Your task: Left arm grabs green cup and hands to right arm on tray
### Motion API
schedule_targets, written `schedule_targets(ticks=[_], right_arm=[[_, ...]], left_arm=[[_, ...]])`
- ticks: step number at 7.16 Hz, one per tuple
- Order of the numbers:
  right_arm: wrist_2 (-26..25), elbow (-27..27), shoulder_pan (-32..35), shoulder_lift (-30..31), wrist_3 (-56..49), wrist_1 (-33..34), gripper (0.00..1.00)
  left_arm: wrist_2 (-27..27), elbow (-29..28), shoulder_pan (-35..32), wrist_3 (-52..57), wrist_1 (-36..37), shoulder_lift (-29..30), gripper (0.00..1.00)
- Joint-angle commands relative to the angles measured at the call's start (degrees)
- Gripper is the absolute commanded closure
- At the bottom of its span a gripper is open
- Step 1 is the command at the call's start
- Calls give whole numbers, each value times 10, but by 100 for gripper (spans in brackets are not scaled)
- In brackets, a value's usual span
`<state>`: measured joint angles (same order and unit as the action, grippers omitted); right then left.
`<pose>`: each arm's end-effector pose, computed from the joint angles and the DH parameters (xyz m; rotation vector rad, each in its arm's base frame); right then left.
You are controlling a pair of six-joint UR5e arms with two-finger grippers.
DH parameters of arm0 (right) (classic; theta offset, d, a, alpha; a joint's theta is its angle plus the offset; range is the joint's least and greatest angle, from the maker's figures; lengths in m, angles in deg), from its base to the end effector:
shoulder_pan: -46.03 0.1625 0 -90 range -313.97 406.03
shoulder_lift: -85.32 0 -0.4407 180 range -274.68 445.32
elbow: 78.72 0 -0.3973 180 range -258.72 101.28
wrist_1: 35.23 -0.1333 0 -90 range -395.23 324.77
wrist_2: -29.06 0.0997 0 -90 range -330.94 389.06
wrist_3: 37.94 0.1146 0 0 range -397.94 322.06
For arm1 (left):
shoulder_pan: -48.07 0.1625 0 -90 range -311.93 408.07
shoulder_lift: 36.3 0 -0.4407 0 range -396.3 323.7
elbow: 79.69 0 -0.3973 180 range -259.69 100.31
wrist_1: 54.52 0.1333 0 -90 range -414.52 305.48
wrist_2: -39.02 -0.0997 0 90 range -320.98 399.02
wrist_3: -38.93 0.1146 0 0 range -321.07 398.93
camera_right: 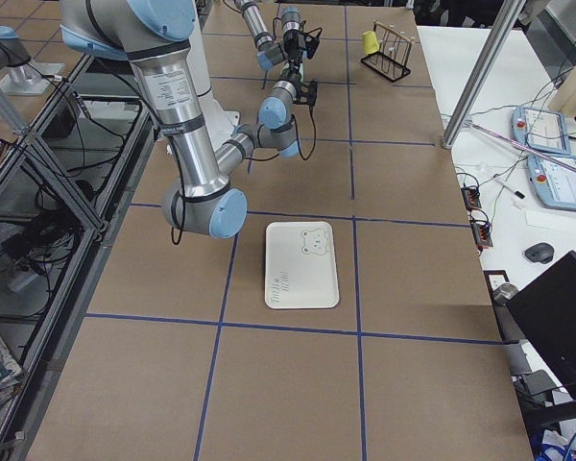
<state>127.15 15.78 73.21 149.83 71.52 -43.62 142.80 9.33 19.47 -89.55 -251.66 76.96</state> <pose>-0.4454 -0.3604 0.2131 0.0746 -2.2468 0.2842 0.4447 -0.3632 0.2691 -0.3227 2.2372 -0.3618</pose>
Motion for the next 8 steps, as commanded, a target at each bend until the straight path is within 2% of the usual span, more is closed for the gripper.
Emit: schedule_targets(ticks=[1, 4, 8], right_arm=[[0, 1, 0, -13, -2, 28, 7], [0, 2, -7, -19, -2, 45, 8], [1, 0, -20, -17, -5, 56, 42]], left_arm=[[-1, -1, 1, 1, 1, 0, 85], [-1, -5, 1, 1, 1, 4, 85], [-1, -5, 1, 1, 1, 4, 85]])
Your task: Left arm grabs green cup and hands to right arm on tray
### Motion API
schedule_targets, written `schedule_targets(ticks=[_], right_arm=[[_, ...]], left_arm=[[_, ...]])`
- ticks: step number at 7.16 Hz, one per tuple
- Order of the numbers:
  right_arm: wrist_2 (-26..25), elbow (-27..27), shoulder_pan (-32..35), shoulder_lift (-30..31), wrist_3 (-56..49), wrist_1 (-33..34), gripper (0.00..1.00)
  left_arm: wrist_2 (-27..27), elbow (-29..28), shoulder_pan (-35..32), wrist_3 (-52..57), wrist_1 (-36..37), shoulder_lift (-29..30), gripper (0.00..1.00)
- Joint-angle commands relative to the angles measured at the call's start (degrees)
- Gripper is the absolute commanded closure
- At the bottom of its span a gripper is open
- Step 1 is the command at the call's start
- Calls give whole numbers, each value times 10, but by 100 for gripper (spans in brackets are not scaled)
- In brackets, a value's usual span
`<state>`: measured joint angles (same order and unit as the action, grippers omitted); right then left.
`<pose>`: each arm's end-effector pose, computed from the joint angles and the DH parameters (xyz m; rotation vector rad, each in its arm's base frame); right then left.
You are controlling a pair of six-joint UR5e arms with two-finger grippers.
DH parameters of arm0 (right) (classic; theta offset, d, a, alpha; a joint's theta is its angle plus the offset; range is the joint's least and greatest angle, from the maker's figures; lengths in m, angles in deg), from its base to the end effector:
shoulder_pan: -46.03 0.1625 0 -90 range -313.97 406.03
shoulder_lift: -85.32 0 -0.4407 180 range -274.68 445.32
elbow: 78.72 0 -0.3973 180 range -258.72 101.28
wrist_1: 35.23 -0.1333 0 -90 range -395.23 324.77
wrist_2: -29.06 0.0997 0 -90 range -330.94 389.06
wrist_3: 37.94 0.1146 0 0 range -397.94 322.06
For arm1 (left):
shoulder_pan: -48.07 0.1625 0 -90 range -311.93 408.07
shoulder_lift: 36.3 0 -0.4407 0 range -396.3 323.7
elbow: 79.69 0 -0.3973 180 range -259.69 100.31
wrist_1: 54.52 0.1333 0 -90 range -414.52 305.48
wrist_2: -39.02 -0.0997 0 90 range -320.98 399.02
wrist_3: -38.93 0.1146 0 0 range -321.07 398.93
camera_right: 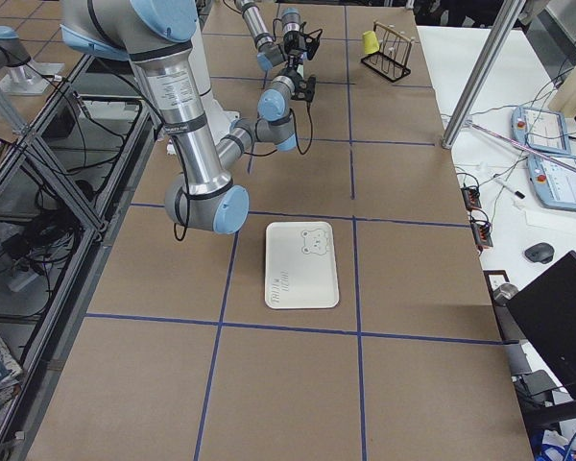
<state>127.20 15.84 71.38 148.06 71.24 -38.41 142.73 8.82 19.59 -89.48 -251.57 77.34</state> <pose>-0.4697 -0.3521 0.1980 0.0368 -2.1887 0.2874 0.4486 -0.3641 0.2688 -0.3232 2.2338 -0.3637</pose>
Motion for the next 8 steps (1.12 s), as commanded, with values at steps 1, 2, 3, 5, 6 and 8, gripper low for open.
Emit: schedule_targets(ticks=[1, 2, 3, 5, 6, 8], right_arm=[[0, -3, -3, 2, -2, 4, 49], [0, -5, -3, 3, -2, 4, 51], [0, -5, -3, 3, -2, 4, 56], [0, -5, -4, 2, -2, 4, 75], [0, -4, -8, 1, -2, 5, 98], [0, -1, -8, -1, -3, 5, 100]], left_arm=[[0, 0, 0, 0, 0, 0, 85], [0, 0, 0, 0, 0, 0, 85], [0, 0, 0, 0, 0, 0, 85], [0, 0, 0, 0, 0, -1, 85], [0, 0, 0, 1, 0, -1, 82], [1, -8, -10, 5, 17, 3, 0]])
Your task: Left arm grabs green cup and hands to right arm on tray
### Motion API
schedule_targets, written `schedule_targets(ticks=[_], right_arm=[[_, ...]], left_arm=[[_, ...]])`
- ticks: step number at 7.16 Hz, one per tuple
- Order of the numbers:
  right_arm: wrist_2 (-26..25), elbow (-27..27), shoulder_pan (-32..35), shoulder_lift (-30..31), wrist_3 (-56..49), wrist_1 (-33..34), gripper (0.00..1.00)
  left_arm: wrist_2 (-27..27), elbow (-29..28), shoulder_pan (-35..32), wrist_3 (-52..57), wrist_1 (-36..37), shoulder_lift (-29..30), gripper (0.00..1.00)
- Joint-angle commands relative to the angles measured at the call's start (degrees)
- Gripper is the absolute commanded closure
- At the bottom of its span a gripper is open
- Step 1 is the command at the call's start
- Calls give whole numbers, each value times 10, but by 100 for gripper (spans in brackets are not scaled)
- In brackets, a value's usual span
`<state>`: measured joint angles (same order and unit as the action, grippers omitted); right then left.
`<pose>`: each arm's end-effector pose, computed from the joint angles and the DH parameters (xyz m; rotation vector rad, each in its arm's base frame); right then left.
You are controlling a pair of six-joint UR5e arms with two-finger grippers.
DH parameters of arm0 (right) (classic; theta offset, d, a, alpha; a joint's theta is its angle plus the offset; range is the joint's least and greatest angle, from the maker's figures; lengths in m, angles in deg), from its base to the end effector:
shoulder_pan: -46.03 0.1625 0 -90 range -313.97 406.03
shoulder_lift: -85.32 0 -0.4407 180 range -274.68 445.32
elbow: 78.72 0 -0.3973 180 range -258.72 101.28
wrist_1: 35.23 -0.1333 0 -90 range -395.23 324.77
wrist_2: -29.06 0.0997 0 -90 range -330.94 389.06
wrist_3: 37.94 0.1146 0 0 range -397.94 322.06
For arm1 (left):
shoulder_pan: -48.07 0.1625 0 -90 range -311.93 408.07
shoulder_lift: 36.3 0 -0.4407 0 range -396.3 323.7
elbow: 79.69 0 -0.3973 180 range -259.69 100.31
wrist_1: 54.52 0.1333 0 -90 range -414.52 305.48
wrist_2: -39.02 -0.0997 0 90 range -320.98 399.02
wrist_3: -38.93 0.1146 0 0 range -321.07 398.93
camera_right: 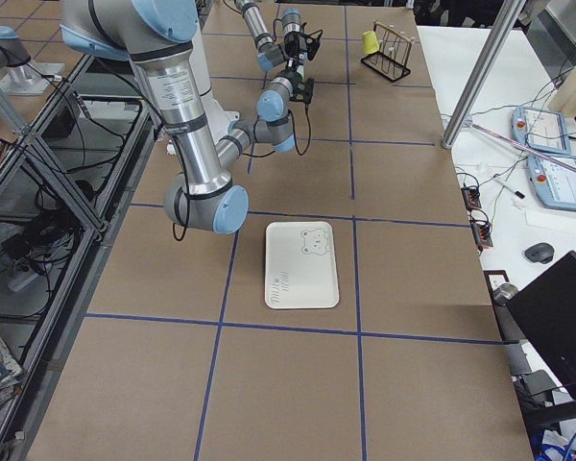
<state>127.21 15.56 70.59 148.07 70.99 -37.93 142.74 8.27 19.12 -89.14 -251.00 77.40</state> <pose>-0.4772 -0.3468 0.2003 0.0249 -2.1749 0.2823 0.4495 -0.3699 0.2722 -0.3082 2.2192 -0.3760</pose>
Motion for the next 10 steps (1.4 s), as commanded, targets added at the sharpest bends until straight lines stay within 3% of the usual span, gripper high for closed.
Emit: schedule_targets(ticks=[1, 3, 5, 7, 8, 10], right_arm=[[0, 3, 0, -1, 0, 0, 100], [0, 3, 1, 2, -1, -1, 100], [4, 2, 6, 7, -3, 20, 100], [15, 10, 19, 0, -20, 174, 100], [26, 37, 25, -1, -54, 282, 100], [61, 119, 49, -2, -147, 571, 100]], left_arm=[[1, -4, -18, 3, 22, 2, 0], [1, -14, -53, 1, 51, 3, 0], [1, -15, -92, 5, 175, 24, 0], [31, -15, -124, 135, 355, 24, 0], [92, -12, -155, 214, 456, 21, 0], [167, -7, -228, 379, 591, 3, 0]])
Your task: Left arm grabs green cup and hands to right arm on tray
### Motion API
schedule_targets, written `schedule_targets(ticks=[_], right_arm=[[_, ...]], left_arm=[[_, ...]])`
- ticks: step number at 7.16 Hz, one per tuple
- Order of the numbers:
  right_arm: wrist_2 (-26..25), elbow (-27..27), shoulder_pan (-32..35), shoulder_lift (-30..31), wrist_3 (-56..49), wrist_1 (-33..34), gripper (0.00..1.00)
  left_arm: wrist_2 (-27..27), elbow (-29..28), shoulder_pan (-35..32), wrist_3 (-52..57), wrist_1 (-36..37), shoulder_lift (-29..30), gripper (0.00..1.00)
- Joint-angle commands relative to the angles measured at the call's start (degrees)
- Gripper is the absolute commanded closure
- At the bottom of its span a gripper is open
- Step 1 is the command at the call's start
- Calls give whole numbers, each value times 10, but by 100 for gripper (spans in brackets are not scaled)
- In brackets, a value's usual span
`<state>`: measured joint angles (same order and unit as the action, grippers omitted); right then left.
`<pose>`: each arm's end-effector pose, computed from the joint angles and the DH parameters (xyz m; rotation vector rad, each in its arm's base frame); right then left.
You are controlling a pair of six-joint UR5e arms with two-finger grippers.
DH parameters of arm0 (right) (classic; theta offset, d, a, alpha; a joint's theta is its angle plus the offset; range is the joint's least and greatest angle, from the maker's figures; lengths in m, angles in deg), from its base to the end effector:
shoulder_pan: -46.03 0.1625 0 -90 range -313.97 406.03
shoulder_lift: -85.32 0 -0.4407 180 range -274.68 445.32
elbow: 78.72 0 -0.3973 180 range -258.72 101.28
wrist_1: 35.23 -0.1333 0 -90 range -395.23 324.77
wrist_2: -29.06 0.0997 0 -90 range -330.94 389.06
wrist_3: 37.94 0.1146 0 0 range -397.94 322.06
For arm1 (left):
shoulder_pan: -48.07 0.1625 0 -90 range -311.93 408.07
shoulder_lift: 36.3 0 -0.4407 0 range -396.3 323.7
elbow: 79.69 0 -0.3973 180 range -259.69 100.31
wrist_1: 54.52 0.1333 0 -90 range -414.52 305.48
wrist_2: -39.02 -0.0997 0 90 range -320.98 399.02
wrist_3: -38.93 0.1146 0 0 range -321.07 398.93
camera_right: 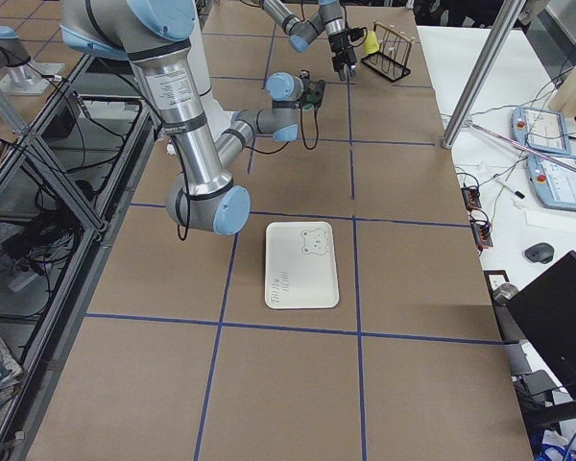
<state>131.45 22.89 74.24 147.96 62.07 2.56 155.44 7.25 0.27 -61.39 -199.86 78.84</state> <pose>-0.4961 -0.3895 0.2021 0.0847 -1.5995 0.3474 0.3940 -0.5570 0.3372 0.0588 1.3939 -0.5367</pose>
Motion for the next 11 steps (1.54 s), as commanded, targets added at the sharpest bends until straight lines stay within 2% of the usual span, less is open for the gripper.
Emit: schedule_targets(ticks=[1, 2, 3, 4, 5, 7, 8, 9, 10, 11], right_arm=[[32, 86, 25, -1, -123, 324, 100], [35, 135, 37, 0, -226, 484, 100], [35, 167, 54, 2, -304, 584, 100], [40, 179, 79, 11, -373, 621, 100], [60, 180, 105, 40, -429, 620, 100], [133, 189, 183, 96, -535, 617, 100], [149, 195, 216, 129, -589, 614, 100], [166, 199, 243, 163, -627, 602, 100], [171, 199, 253, 217, -633, 537, 100], [171, 195, 255, 287, -627, 435, 100]], left_arm=[[48, 8, -55, 215, 121, -43, 0], [50, 24, -71, 333, 165, -90, 0], [68, 53, -101, 449, 232, -124, 0], [90, 86, -150, 583, 322, -149, 0], [101, 106, -193, 716, 403, -170, 0], [135, 113, -287, 953, 570, -180, 0], [143, 114, -328, 1050, 615, -209, 0], [144, 112, -364, 1098, 618, -242, 0], [165, 114, -408, 1106, 610, -274, 0], [200, 123, -420, 1107, 609, -298, 0]])
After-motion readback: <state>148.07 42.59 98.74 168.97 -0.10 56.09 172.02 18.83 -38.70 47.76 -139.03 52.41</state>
